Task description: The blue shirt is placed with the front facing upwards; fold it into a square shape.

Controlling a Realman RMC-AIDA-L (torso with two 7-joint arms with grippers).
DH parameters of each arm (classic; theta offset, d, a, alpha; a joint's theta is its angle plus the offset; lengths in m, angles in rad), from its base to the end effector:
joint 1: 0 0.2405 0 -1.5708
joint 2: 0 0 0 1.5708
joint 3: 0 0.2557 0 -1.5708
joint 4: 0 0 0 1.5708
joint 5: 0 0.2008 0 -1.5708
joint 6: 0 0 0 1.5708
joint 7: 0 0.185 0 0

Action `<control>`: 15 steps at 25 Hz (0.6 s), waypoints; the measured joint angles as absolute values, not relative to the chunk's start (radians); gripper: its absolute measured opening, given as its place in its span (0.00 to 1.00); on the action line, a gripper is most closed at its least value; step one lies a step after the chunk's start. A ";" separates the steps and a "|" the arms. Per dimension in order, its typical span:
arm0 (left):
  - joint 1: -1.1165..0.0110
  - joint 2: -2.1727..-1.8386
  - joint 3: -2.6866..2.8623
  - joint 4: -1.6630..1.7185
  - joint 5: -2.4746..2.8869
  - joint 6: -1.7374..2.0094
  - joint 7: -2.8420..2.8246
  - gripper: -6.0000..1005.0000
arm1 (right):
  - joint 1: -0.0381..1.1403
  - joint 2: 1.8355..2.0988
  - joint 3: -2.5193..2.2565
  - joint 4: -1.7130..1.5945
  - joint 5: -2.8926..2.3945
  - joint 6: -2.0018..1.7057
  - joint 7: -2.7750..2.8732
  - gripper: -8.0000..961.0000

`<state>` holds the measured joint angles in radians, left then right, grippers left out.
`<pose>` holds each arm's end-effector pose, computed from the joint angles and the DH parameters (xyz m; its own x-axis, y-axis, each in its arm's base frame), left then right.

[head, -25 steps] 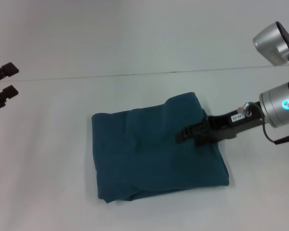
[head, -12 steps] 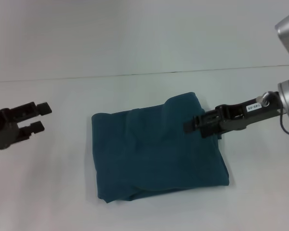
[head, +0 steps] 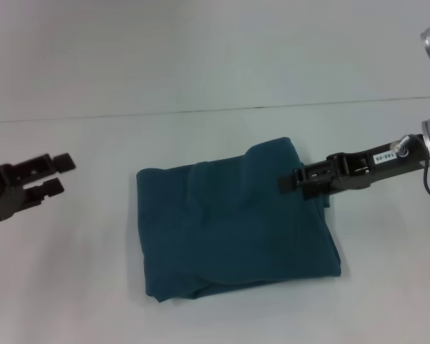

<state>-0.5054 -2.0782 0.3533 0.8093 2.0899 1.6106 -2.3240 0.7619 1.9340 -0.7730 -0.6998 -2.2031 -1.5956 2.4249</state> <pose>-0.2696 0.3516 0.0335 0.0009 0.7777 0.6287 0.9352 -0.2233 0.2749 0.2088 0.3881 0.0026 0.3707 -0.8969 -0.2410 -0.9150 -0.3972 0.0708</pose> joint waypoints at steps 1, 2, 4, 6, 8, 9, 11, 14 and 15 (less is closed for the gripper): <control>-0.505 -2.080 0.353 0.807 2.089 1.630 -2.261 0.75 | 0.757 1.937 -0.772 -0.701 -2.192 -1.603 2.377 0.90; -0.503 -2.082 0.353 0.805 2.085 1.654 -2.183 0.75 | 0.745 1.945 -0.771 -0.703 -2.170 -1.618 2.291 0.90; -0.485 -2.098 0.353 0.800 2.075 1.711 -1.944 0.75 | 0.705 1.966 -0.767 -0.719 -2.132 -1.638 2.082 0.90; -0.455 -2.120 0.354 0.802 2.052 1.753 -1.733 0.75 | 0.639 2.004 -0.759 -0.761 -2.086 -1.642 1.852 0.90; -0.419 -2.137 0.353 0.806 2.028 1.790 -1.557 0.75 | 0.577 2.044 -0.752 -0.805 -2.056 -1.635 1.712 0.90; -0.404 -2.142 0.353 0.807 2.020 1.802 -1.499 0.75 | 0.547 2.062 -0.750 -0.821 -2.047 -1.631 1.665 0.90; -0.371 -2.149 0.353 0.807 2.014 1.819 -1.430 0.75 | 0.503 2.079 -0.757 -0.822 -2.046 -1.637 1.619 0.90; -0.337 -2.156 0.361 0.806 2.028 1.838 -1.406 0.75 | 0.463 2.082 -0.780 -0.761 -2.058 -1.660 1.563 0.90; -0.328 -2.159 0.366 0.806 2.043 1.846 -1.404 0.75 | 0.455 2.082 -0.784 -0.732 -2.060 -1.665 1.546 0.90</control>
<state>-0.3284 -2.1590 0.3664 0.8057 2.0432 1.8462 -1.4038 0.4547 2.0823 -0.7843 -0.7316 -2.0603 -1.6655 1.5457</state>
